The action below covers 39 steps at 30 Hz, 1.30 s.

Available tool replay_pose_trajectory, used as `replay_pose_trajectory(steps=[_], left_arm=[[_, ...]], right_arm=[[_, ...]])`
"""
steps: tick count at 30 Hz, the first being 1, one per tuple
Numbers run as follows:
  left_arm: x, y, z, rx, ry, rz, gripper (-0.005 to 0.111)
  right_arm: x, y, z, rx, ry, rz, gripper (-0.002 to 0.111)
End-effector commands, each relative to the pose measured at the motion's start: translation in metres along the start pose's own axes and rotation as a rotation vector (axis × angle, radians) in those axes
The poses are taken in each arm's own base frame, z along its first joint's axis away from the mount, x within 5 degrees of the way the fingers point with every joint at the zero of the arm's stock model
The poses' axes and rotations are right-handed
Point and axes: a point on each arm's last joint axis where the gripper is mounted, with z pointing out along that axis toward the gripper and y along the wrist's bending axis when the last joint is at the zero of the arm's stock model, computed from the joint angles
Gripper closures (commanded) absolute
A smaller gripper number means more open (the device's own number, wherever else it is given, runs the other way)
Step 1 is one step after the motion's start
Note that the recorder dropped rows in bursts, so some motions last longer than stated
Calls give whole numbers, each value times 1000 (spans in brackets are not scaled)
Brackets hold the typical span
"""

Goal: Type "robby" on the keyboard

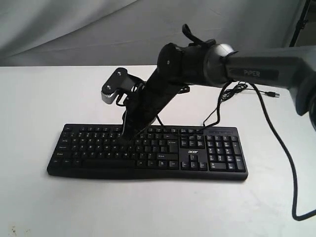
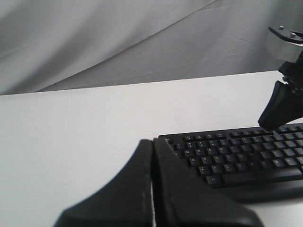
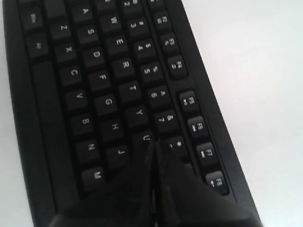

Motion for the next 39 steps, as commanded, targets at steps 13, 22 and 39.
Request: replay_pose_trajectory(steps=[13,22,39], left_arm=[[1,0,0,5,-5,3,107],[1,0,0,5,-5,3,107],[1,0,0,5,-5,3,107]], right_arm=[[18,-9,1,34,-2,42,108],[21,-13,0,32,4,52,108],[22,-10,1,11,15,49,108]])
